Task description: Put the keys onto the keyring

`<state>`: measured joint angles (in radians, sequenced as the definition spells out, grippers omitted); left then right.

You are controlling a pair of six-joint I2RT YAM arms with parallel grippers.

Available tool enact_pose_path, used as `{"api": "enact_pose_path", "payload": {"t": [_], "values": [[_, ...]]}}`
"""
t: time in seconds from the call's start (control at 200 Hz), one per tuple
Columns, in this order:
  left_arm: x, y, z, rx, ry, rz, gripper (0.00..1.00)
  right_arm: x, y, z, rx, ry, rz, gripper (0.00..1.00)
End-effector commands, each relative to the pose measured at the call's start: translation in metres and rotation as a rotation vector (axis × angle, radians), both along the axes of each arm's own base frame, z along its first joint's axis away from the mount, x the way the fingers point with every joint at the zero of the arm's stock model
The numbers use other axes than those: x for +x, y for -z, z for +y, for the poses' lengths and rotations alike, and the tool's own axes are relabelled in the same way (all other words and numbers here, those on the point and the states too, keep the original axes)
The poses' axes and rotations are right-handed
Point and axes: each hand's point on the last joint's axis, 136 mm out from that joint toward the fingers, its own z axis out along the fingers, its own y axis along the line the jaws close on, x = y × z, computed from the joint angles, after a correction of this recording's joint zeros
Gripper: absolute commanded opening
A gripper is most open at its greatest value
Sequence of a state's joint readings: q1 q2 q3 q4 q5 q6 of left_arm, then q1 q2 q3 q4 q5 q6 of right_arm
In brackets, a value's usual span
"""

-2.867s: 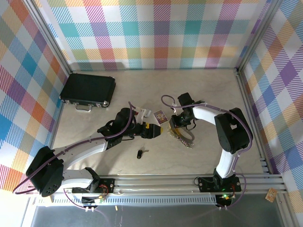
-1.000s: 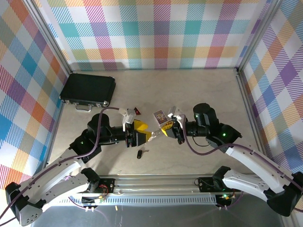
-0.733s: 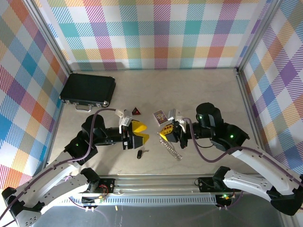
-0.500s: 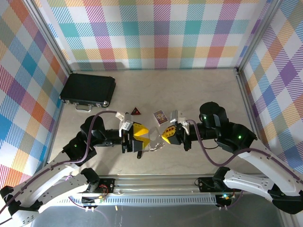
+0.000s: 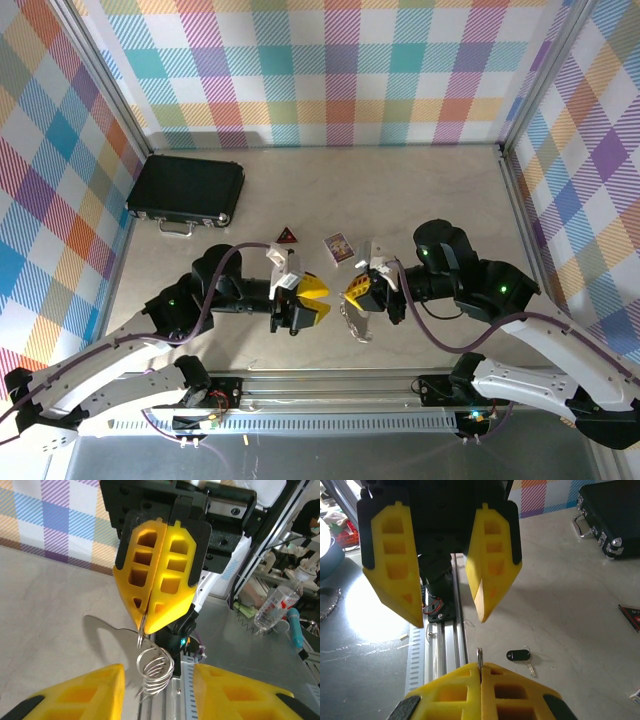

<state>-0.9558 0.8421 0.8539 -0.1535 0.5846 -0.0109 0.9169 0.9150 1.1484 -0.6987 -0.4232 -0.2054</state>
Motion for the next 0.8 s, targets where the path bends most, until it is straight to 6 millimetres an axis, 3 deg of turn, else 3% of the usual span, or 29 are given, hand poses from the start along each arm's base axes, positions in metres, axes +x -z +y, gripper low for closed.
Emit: {"api": "enact_pose_path", "payload": {"t": [0.0,0.795], "values": [[-0.002,-0.013,-0.004,-0.014,0.015,-0.055,0.4,-0.004,-0.011,0.0,0.022,-0.023,-0.05,0.0],[0.008,-0.016,-0.017,-0.041,-0.022,-0.055,0.26,-0.013,-0.007,0.008,0.021,-0.067,-0.077,0.0]]}}
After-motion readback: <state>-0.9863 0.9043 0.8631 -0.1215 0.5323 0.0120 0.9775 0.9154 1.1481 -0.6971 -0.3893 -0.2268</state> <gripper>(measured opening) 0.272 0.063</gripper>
